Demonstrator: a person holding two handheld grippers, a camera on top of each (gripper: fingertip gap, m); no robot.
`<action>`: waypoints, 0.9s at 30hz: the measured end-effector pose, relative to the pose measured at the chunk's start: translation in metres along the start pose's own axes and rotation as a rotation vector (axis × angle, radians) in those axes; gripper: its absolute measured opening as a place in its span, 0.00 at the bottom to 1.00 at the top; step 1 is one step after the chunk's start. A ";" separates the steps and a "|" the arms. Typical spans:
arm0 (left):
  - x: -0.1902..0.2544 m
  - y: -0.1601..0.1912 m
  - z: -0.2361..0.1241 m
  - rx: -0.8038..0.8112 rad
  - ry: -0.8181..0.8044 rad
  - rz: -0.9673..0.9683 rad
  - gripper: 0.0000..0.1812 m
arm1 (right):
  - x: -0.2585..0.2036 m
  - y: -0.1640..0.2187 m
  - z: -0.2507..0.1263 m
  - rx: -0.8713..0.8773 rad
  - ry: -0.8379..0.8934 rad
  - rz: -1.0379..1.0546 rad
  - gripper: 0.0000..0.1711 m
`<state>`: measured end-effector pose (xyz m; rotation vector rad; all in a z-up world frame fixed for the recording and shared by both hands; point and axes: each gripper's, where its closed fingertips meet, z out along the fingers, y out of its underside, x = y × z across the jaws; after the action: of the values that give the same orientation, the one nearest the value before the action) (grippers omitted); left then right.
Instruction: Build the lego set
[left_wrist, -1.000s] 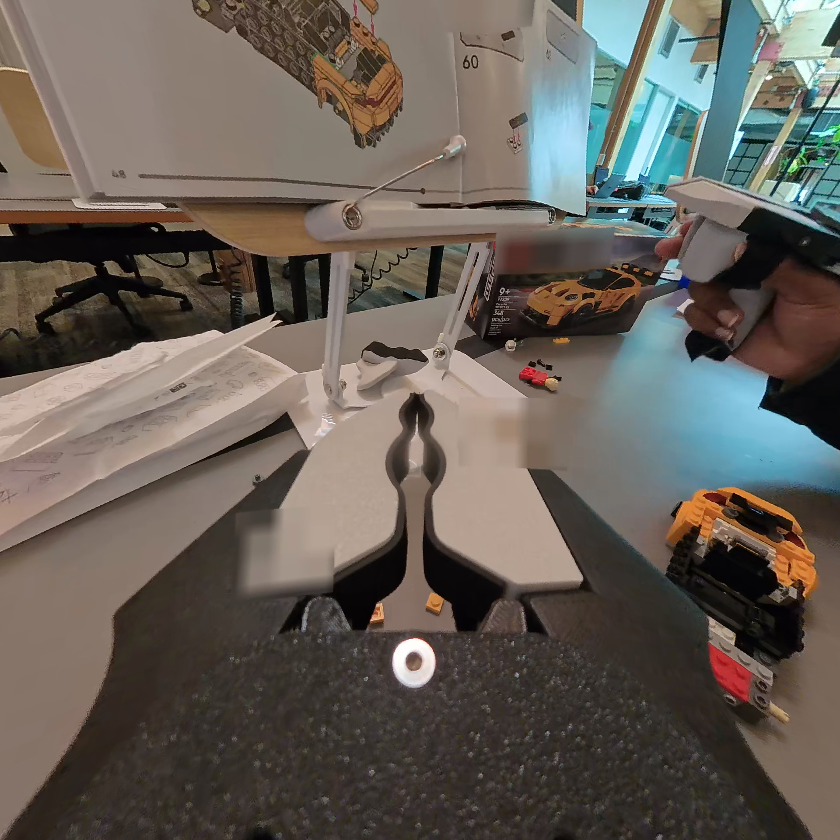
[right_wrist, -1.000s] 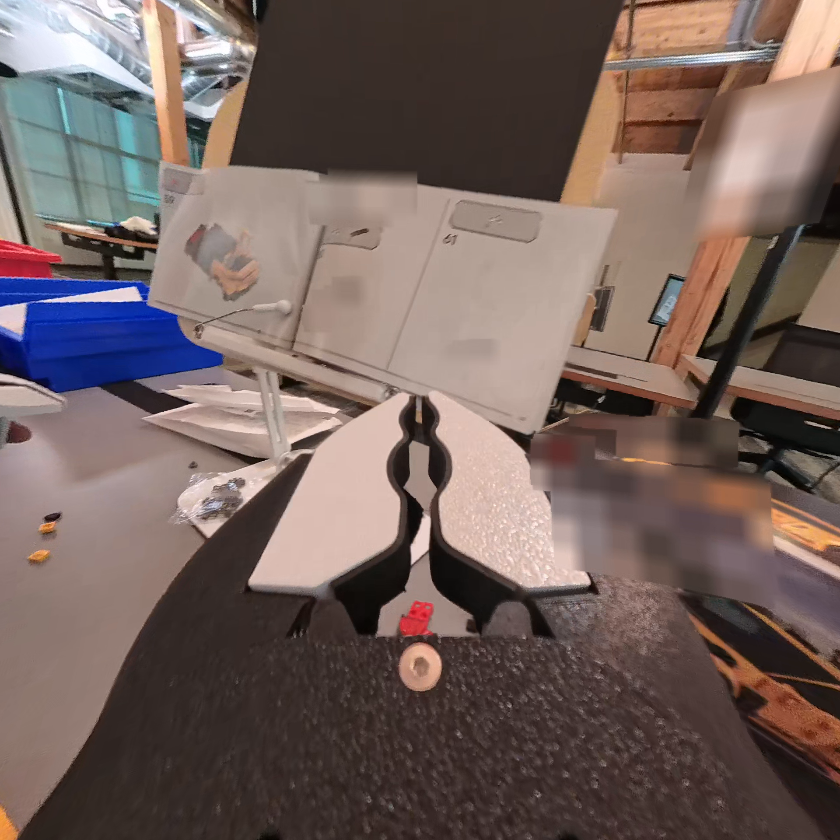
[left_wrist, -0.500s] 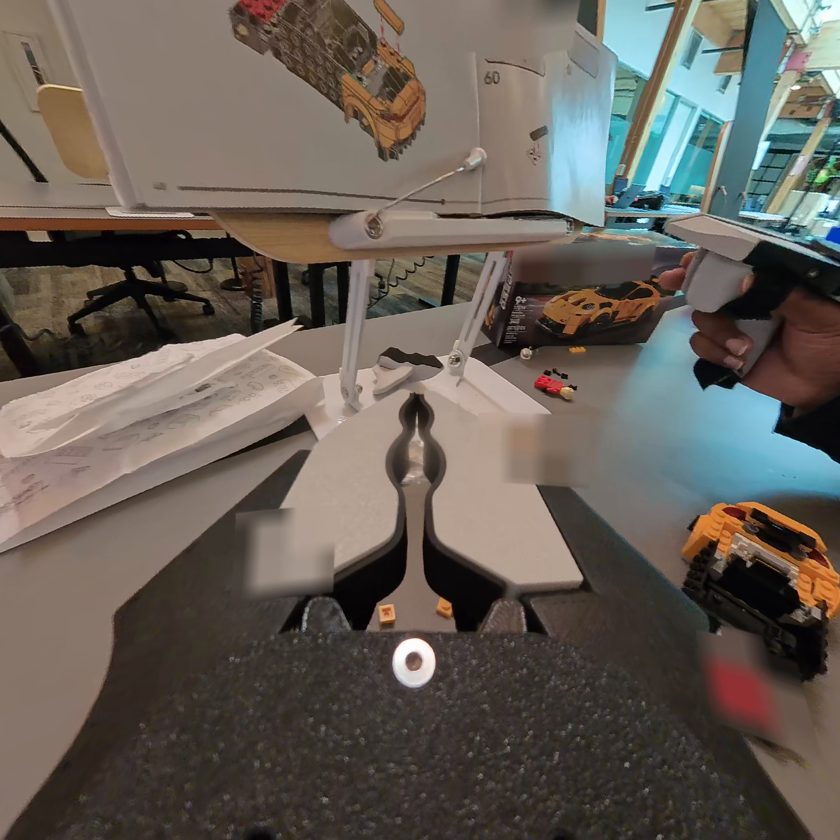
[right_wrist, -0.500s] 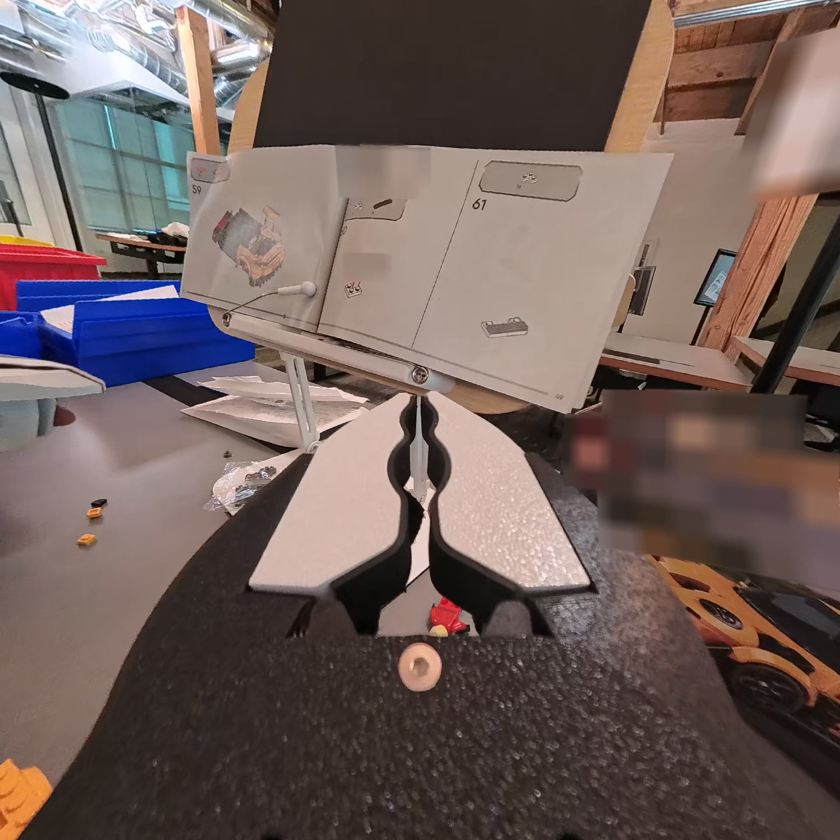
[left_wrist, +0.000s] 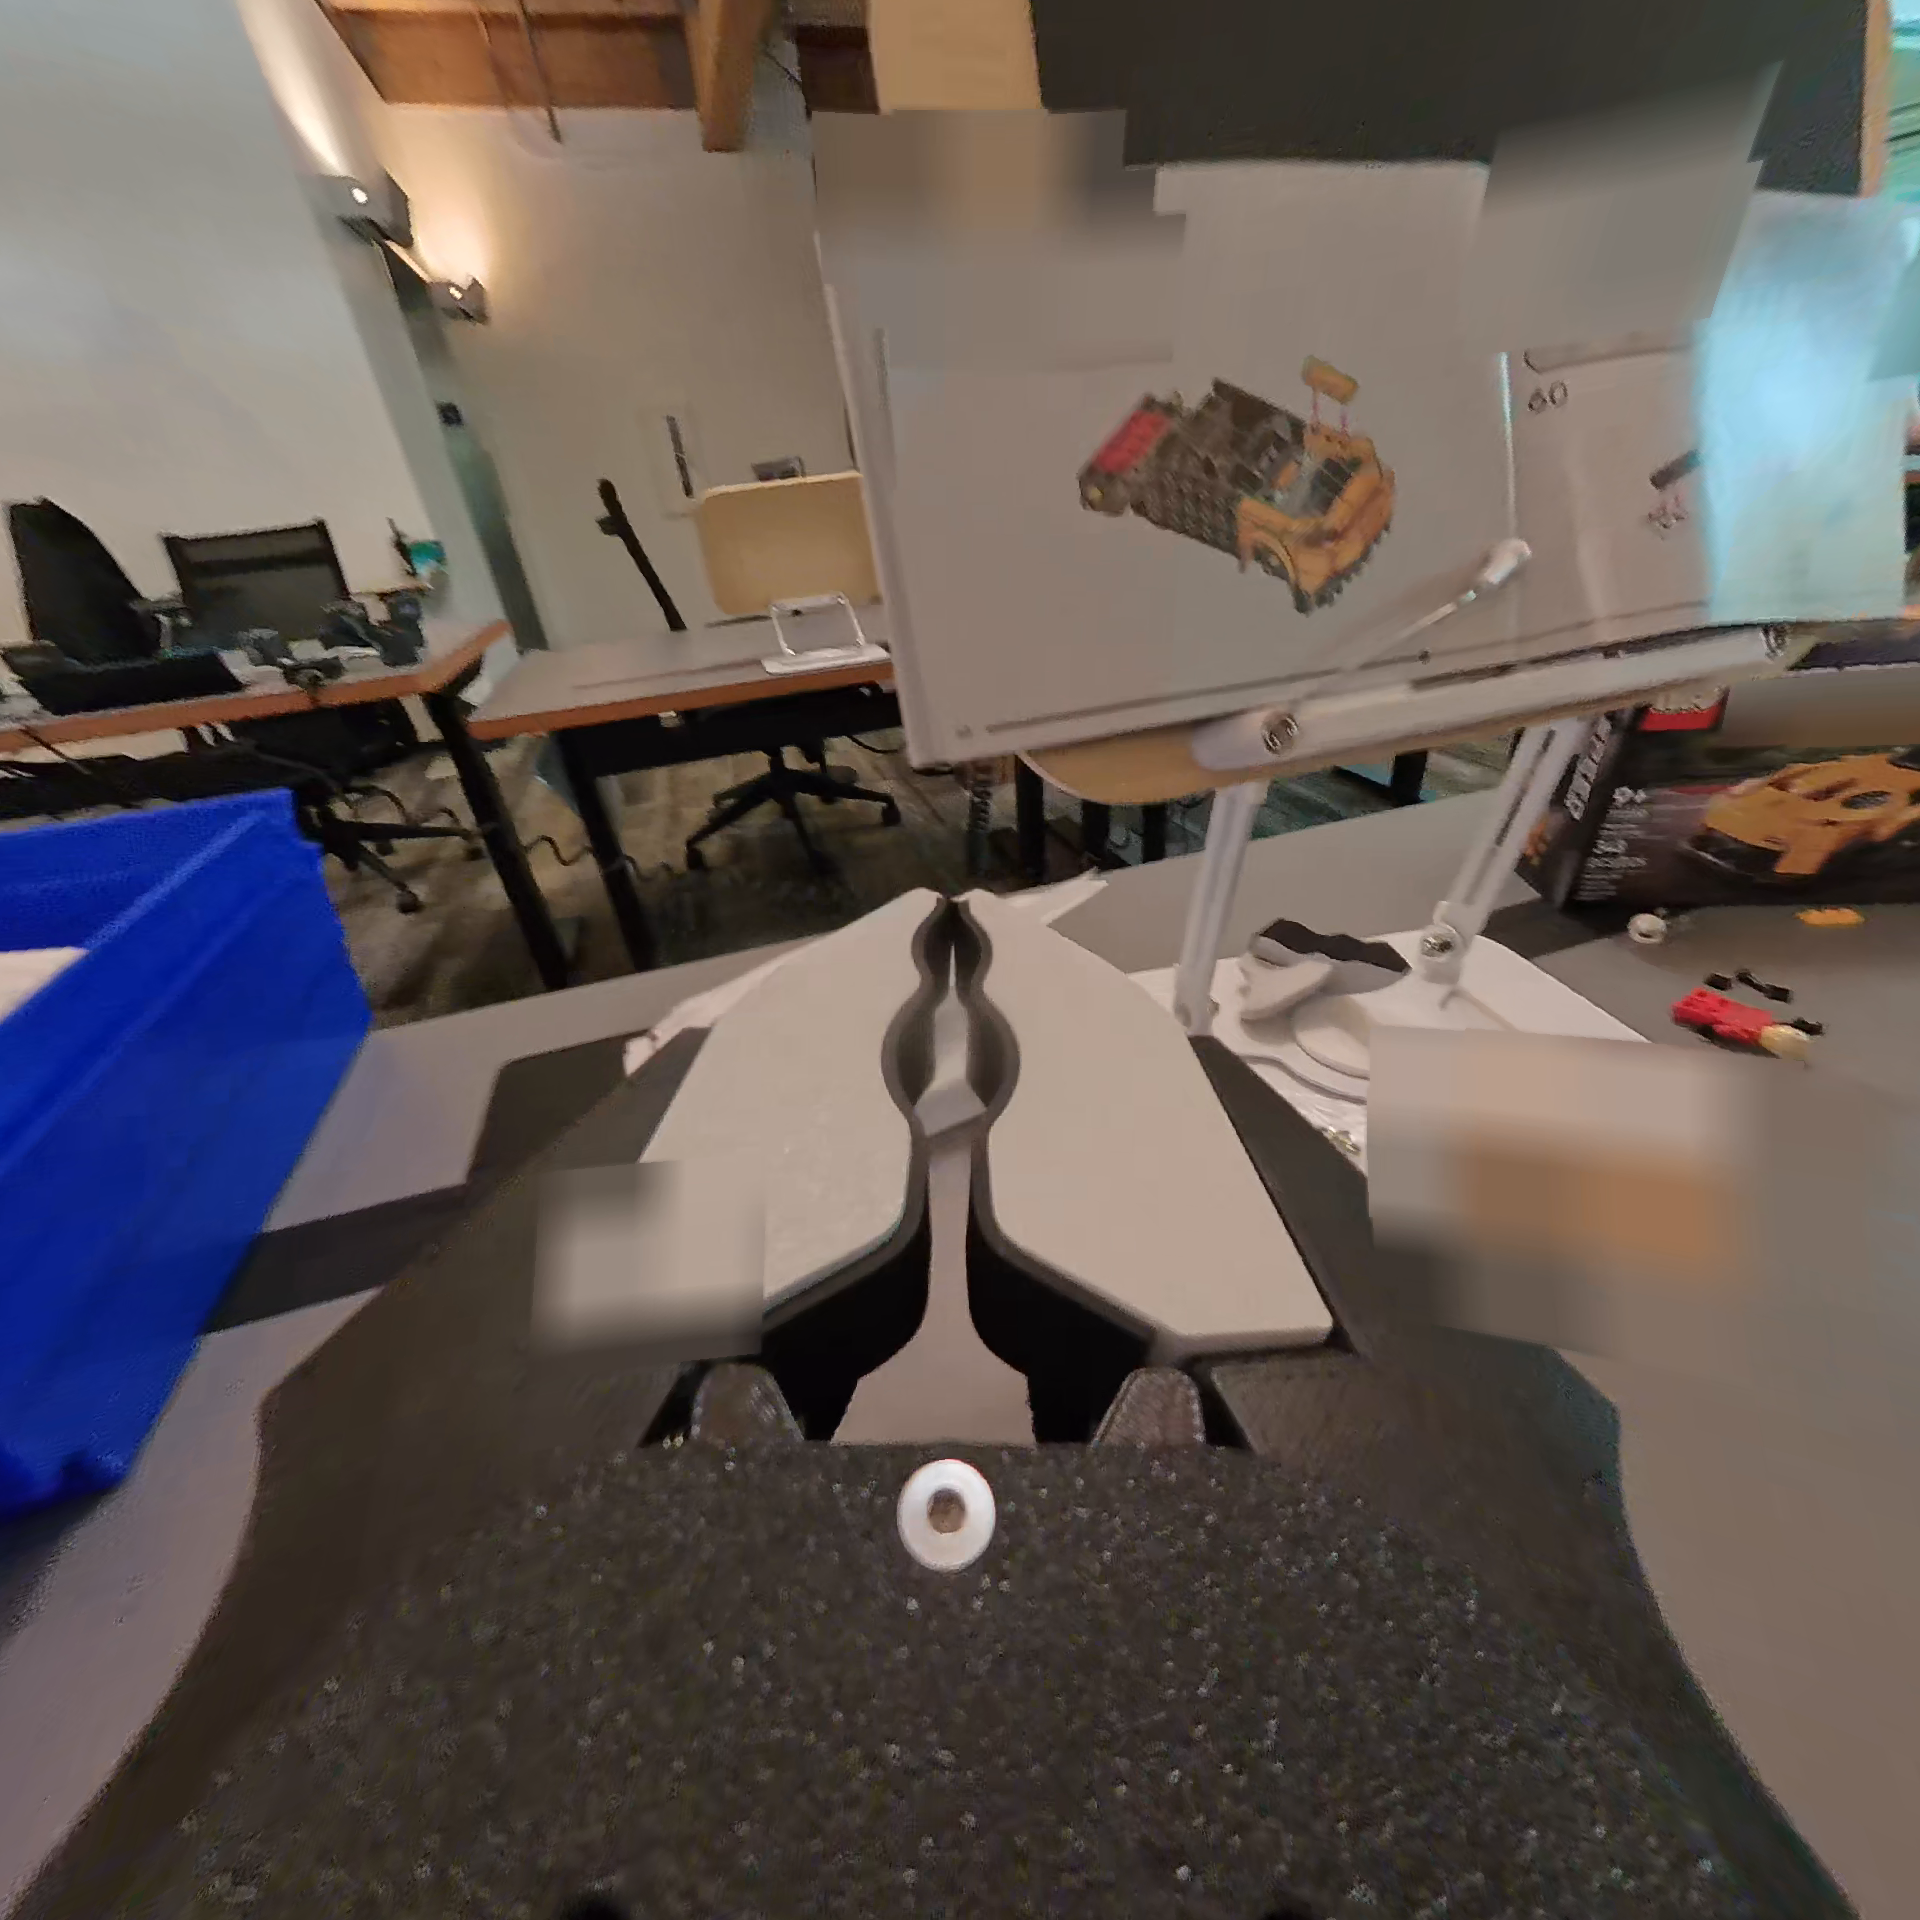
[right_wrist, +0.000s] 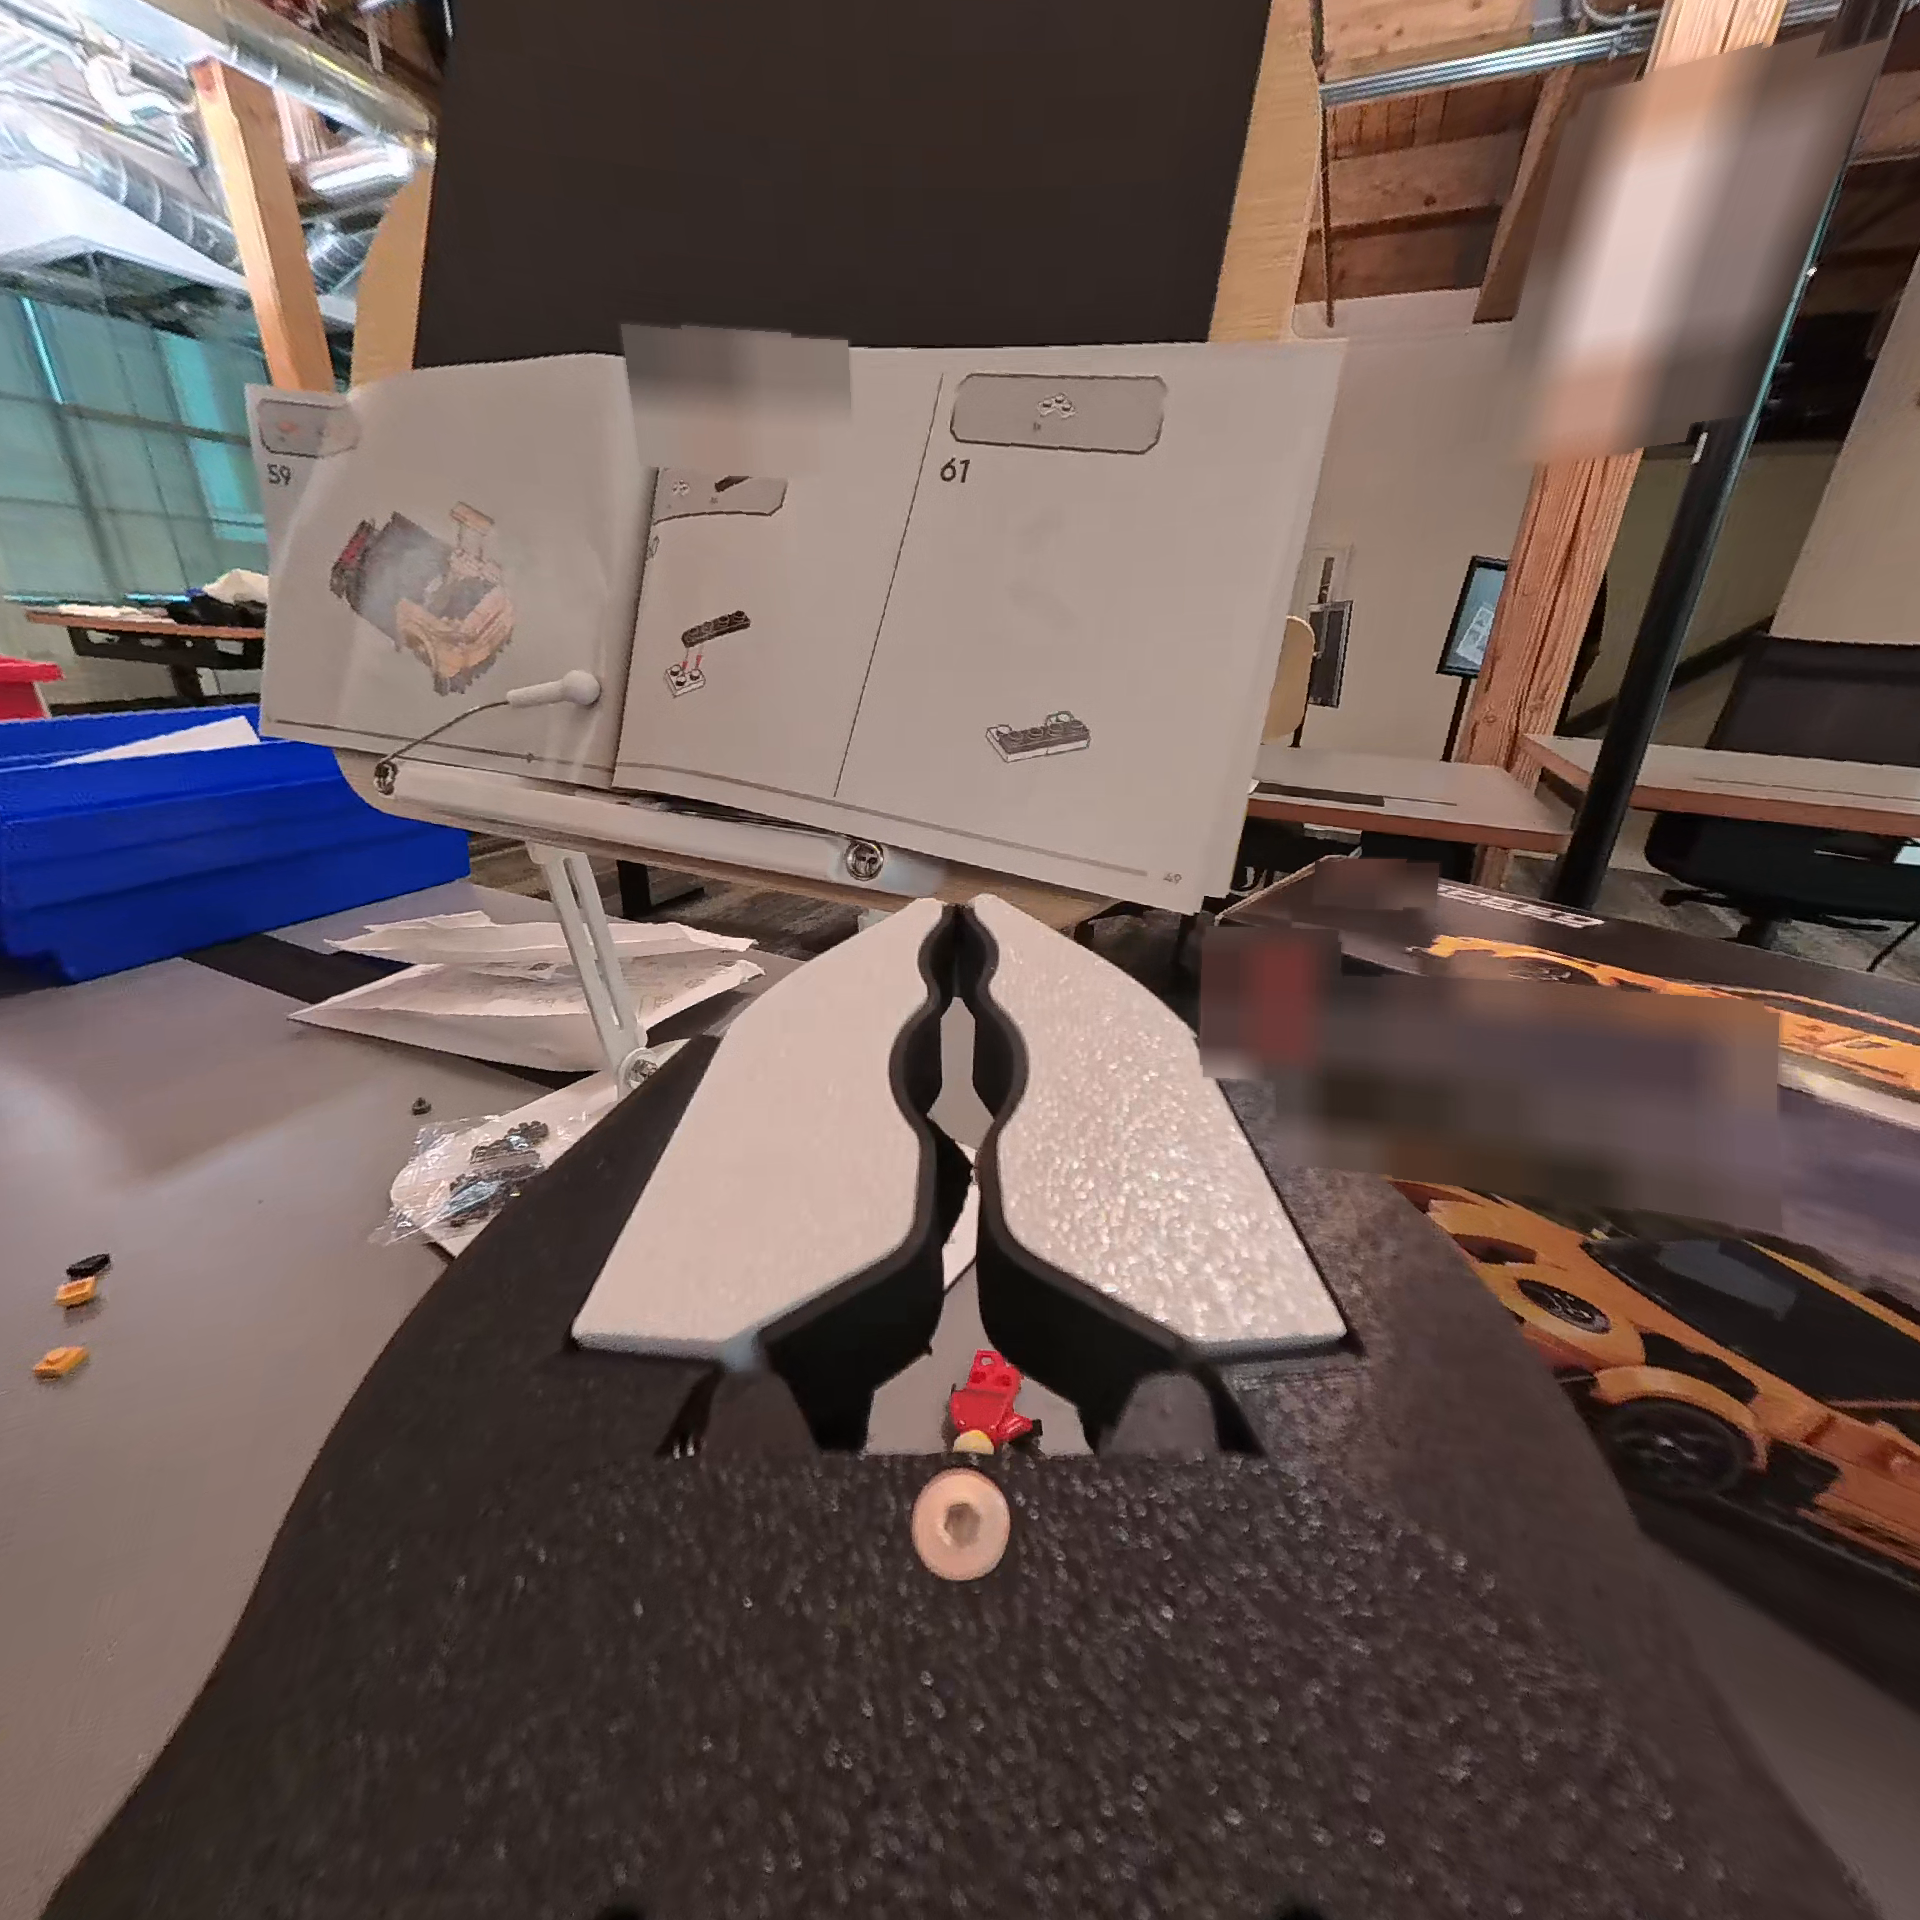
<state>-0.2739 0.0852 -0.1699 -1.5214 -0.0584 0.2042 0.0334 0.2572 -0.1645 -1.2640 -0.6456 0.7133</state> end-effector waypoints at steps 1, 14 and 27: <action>-0.005 -0.006 -0.002 0.009 -0.016 0.010 0.00 | 0.000 0.000 0.000 0.000 -0.003 0.002 0.00; -0.071 -0.047 -0.028 0.029 -0.183 -0.021 0.00 | -0.018 0.004 0.002 -0.025 -0.088 -0.002 0.00; -0.095 -0.069 -0.046 -0.031 -0.181 -0.055 0.03 | -0.015 0.001 0.000 -0.019 -0.088 0.000 0.00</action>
<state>-0.3528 0.0209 -0.0952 -1.5270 -0.2474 0.2978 0.0238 0.2453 -0.1657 -1.2555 -0.7258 0.7679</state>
